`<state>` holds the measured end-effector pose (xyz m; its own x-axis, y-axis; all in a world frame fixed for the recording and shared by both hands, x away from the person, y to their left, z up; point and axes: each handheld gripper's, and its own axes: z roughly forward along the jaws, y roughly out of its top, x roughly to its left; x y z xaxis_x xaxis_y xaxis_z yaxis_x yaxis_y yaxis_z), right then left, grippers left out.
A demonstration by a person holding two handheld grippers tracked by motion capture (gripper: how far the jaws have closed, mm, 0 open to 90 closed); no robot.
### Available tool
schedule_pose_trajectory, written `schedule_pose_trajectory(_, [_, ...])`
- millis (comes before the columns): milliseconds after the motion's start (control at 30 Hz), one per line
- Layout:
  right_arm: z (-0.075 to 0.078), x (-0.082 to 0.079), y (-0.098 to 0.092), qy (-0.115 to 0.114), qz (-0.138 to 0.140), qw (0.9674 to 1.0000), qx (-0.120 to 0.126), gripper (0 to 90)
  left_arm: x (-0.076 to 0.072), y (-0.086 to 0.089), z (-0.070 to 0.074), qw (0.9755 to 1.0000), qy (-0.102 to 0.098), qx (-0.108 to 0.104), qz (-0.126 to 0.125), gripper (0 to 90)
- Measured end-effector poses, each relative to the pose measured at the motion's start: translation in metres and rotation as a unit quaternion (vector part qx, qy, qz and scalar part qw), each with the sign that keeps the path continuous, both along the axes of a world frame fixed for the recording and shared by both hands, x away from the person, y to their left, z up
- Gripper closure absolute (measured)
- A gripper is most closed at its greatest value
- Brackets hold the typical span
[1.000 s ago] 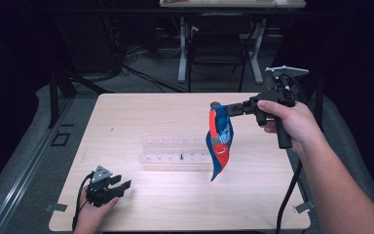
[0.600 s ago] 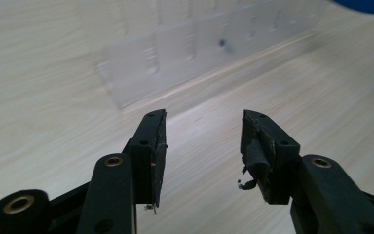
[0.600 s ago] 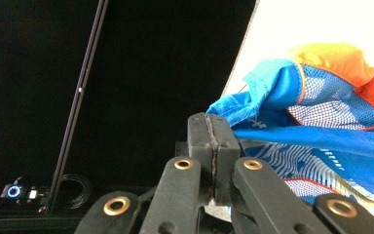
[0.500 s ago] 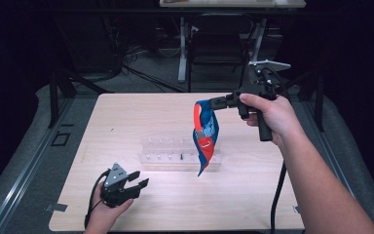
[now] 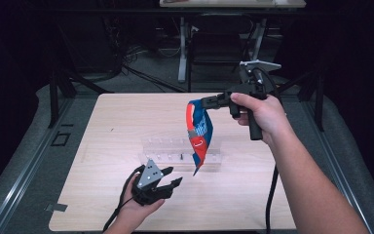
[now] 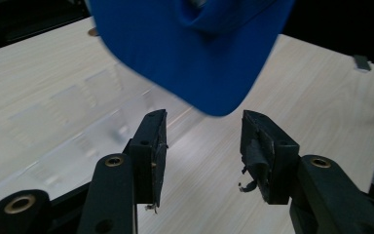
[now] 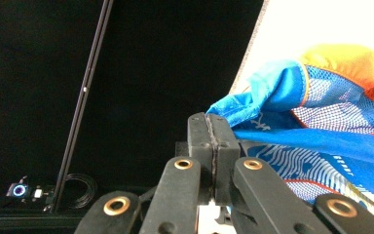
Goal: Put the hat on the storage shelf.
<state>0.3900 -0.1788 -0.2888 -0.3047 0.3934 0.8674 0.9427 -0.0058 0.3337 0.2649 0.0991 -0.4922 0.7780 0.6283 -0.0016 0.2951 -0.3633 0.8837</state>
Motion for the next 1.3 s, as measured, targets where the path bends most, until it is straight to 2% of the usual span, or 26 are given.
schedule_pose_trajectory(100, [-0.001,0.001,0.003,0.000,0.000,1.0000,0.003,90.0,-0.003,-0.016,0.006,0.9999,-0.007,0.000,-0.014,52.9])
schedule_pose_trajectory(267, [-0.001,0.002,0.007,0.000,0.004,1.0000,0.004,90.0,-0.002,-0.027,0.008,0.9998,-0.010,0.007,-0.016,54.0])
schedule_pose_trajectory(367, [-0.001,0.002,0.009,0.000,0.004,1.0000,0.005,90.0,0.002,-0.034,0.007,0.9998,-0.014,0.012,-0.007,58.4])
schedule_pose_trajectory(467, [-0.002,0.001,0.012,-0.002,0.007,1.0000,0.005,90.0,0.004,-0.036,0.006,0.9997,-0.020,0.017,0.001,68.2])
schedule_pose_trajectory(733, [-0.005,0.002,0.015,0.000,0.004,1.0000,0.006,90.0,0.009,-0.038,0.008,0.9997,-0.015,0.017,0.010,69.9])
schedule_pose_trajectory(800, [-0.005,0.002,0.016,0.001,0.003,1.0000,0.006,90.0,0.011,-0.038,0.008,0.9997,-0.013,0.020,0.011,72.7])
schedule_pose_trajectory(933, [-0.006,0.002,0.019,-0.001,0.008,0.9999,0.007,90.0,0.014,-0.036,0.009,0.9993,-0.012,0.032,0.016,83.7])
schedule_pose_trajectory(1033, [-0.006,0.002,0.020,-0.003,0.009,0.9999,0.006,90.0,0.014,-0.031,0.011,0.9983,-0.026,0.047,0.022,87.6])
schedule_pose_trajectory(1300, [-0.010,0.001,0.019,-0.010,0.009,0.9998,0.013,90.0,0.020,-0.019,0.016,0.9973,-0.044,0.047,0.036,88.3])
